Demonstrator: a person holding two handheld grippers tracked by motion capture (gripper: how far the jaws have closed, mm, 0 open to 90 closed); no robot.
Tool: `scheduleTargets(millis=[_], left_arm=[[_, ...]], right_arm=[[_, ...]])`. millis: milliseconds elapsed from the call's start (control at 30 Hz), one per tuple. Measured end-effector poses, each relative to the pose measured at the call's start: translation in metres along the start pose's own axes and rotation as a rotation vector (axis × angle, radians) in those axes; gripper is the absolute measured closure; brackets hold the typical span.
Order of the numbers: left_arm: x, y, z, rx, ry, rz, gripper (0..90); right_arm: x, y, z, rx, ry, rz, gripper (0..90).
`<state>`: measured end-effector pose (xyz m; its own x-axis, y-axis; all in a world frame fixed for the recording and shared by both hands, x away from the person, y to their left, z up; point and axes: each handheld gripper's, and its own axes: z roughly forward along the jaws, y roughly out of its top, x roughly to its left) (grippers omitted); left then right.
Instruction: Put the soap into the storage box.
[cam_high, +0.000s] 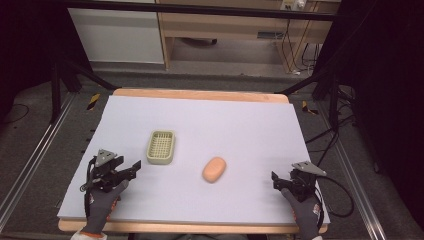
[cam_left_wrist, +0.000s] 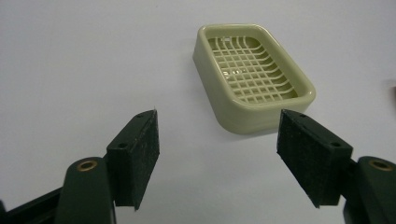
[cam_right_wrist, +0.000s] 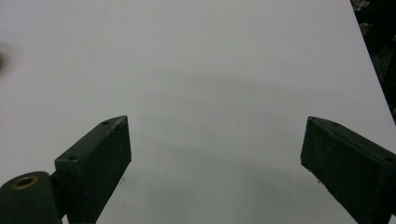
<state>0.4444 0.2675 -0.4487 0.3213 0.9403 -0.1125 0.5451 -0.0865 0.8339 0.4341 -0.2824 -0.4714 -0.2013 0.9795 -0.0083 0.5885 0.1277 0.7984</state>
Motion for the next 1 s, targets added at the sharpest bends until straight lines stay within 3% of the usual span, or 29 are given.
scheduleTargets(millis=[1000], left_arm=[[-0.035,0.006,0.002,-0.01,-0.049,0.068,29.8]], right_arm=[[0.003,-0.001,-0.001,0.008,-0.001,-0.008,8.5]])
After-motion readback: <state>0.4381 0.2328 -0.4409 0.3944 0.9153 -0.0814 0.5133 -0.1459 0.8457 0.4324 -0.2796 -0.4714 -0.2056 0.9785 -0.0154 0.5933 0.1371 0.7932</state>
